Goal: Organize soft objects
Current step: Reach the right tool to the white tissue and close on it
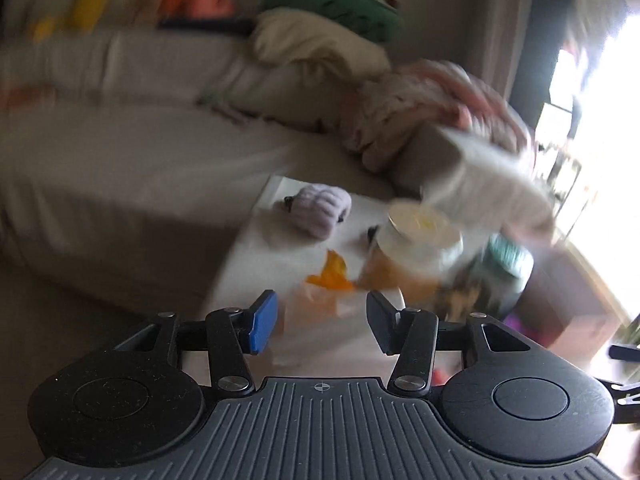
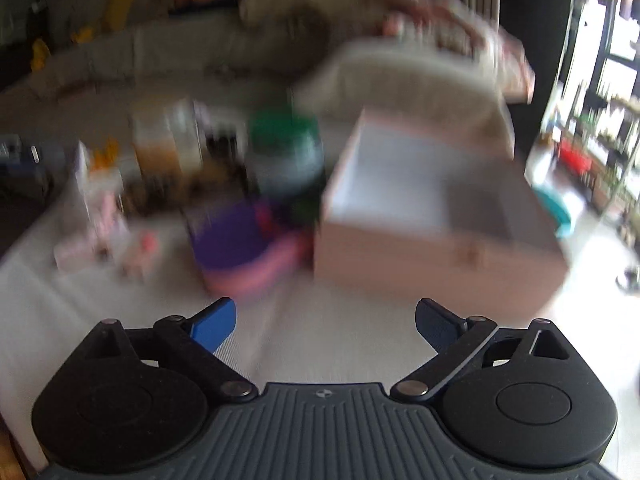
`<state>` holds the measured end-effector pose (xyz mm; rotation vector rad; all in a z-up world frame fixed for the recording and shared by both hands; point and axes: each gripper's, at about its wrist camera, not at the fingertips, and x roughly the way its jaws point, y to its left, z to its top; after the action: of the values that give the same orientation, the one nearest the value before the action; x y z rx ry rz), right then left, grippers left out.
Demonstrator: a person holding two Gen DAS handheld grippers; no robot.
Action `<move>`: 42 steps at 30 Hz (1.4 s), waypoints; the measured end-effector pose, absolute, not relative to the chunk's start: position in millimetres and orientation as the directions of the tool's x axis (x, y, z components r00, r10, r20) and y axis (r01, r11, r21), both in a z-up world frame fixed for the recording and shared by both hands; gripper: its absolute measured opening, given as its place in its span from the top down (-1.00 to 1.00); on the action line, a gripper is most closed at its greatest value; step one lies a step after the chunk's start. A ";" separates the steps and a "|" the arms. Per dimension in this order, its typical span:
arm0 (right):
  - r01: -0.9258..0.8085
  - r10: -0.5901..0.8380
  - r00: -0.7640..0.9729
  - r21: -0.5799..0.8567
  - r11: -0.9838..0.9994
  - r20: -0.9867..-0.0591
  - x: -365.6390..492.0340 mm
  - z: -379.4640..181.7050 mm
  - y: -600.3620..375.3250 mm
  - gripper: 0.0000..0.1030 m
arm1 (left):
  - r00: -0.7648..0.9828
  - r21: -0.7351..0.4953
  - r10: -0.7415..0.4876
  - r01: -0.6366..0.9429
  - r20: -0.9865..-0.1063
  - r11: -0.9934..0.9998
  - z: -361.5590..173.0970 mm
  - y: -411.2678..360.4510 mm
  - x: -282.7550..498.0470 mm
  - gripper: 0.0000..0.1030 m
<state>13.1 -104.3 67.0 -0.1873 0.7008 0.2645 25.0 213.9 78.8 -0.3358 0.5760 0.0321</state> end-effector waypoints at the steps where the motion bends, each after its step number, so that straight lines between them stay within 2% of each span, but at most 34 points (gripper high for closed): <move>1: -0.297 0.199 0.778 -0.069 0.952 -0.596 14.2 84.2 -98.1 -0.90 | 0.846 -0.343 -0.077 -0.130 -0.528 0.930 78.8 222.7 27.1 -0.05; 3: -0.304 0.245 0.823 -0.033 0.952 -0.513 25.1 114.7 -84.7 -0.94 | 0.861 -0.357 -0.047 -0.161 -0.507 0.920 79.8 235.3 30.1 -0.05; 5: -0.350 0.310 0.819 0.008 0.937 -0.483 38.3 133.2 -70.3 -0.95 | 0.875 -0.360 -0.013 -0.185 -0.484 0.914 83.5 246.8 29.4 -0.05; 10: -0.577 0.532 0.601 0.136 0.805 -0.596 63.5 122.1 -0.2 -0.96 | 0.905 -0.421 -0.065 -0.131 -0.420 0.897 95.4 270.5 15.2 -0.05; 13: -0.640 0.526 0.575 0.055 0.766 -0.627 65.0 92.6 54.7 -0.92 | 0.930 -0.406 -0.074 -0.084 -0.359 0.910 97.0 272.5 0.1 -0.05; 15: -0.658 0.475 0.595 -0.053 0.751 -0.648 64.6 69.1 87.3 -0.75 | 0.942 -0.383 -0.039 -0.098 -0.333 0.919 95.6 271.2 -7.9 -0.05; 16: -0.666 0.449 0.588 -0.087 0.741 -0.673 67.7 57.7 101.4 -0.36 | 0.946 -0.381 -0.029 -0.102 -0.323 0.919 94.4 272.0 -11.7 -0.05; 17: -0.680 0.424 0.562 -0.104 0.726 -0.711 71.0 47.4 113.9 0.66 | 0.948 -0.383 -0.022 -0.106 -0.316 0.918 93.1 273.9 -14.1 -0.05; 18: -0.687 0.404 0.531 -0.100 0.720 -0.745 75.2 42.4 119.1 0.94 | 0.949 -0.386 -0.020 -0.109 -0.315 0.916 92.3 276.4 -15.6 -0.05; 19: -0.681 0.411 0.512 -0.064 0.730 -0.754 77.5 46.0 120.5 0.94 | 0.950 -0.387 -0.015 -0.113 -0.312 0.915 91.2 279.3 -17.3 -0.05; 25: -0.663 0.615 0.515 0.176 0.727 -0.598 61.6 132.9 38.2 0.94 | 0.947 -0.415 -0.025 -0.117 -0.321 0.902 75.1 284.5 -14.8 -0.05; 28: -0.634 0.600 0.559 0.172 0.754 -0.572 49.9 150.8 -5.4 0.94 | 0.940 -0.426 -0.082 -0.072 -0.331 0.902 64.6 273.4 -8.5 -0.04; 31: -0.583 0.535 0.584 0.143 0.800 -0.611 33.2 140.5 -37.7 0.94 | 0.924 -0.383 -0.143 -0.004 -0.354 0.924 58.0 253.1 2.0 -0.05; 34: -0.531 0.441 0.589 0.087 0.843 -0.677 11.5 118.8 -71.0 0.94 | 0.879 -0.280 -0.210 0.092 -0.428 0.956 54.0 220.1 12.3 -0.05; 39: -0.481 0.394 0.541 0.111 0.870 -0.743 -0.8 75.0 -95.6 0.93 | 0.841 -0.138 -0.161 0.104 -0.516 0.985 39.0 175.0 28.4 -0.05; 40: -0.471 0.387 0.544 0.110 0.875 -0.744 -7.3 69.2 -102.5 0.89 | 0.835 -0.131 -0.153 0.098 -0.528 0.987 35.5 170.1 32.4 -0.05; 42: -0.444 0.361 0.568 0.094 0.891 -0.740 -12.3 64.8 -108.1 0.57 | 0.819 -0.122 -0.143 0.090 -0.555 0.988 28.6 160.7 40.2 -0.05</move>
<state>-12.3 -108.1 64.8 -0.1066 0.8436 0.4737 40.2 160.7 28.6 -0.0913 0.5980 -0.1243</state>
